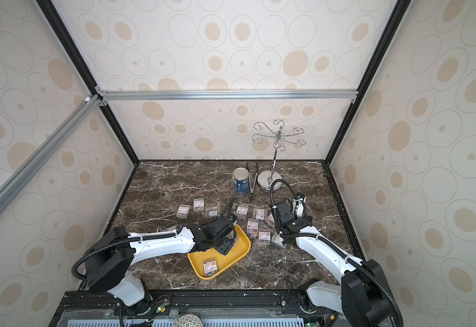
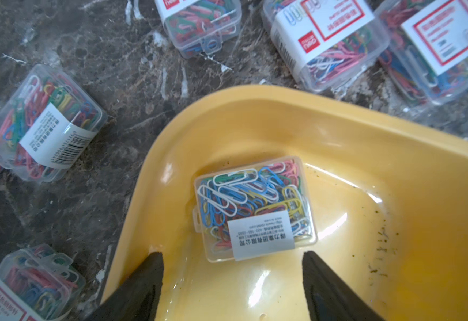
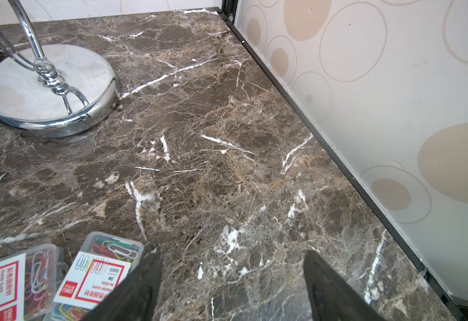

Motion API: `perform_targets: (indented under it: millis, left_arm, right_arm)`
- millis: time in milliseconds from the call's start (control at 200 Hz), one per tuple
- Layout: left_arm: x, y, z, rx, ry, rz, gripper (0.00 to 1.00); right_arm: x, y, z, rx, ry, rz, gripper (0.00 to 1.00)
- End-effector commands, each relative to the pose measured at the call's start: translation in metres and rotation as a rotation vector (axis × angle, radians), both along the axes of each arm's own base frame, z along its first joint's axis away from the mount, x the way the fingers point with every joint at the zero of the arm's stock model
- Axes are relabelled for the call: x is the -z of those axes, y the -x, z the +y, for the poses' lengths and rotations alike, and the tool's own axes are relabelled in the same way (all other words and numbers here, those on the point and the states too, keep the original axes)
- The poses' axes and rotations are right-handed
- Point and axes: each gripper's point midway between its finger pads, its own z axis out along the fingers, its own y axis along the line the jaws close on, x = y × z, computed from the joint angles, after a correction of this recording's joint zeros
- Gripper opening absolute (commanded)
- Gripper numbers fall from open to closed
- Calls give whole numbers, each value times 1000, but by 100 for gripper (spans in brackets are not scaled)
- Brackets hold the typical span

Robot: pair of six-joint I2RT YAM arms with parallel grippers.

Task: Take the paper clips out of the storage box
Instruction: Adjust the boxed paper clips in the storage box, then pick up the boxed paper clips from the storage box.

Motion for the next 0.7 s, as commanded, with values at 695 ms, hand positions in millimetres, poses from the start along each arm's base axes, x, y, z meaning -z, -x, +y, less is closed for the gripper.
perform_targets:
  millis: [695]
  left_arm:
    - [14,-11,-39,-79,60,61,87]
  right_arm:
    - [-7,2,-3,17,-9,-23,81]
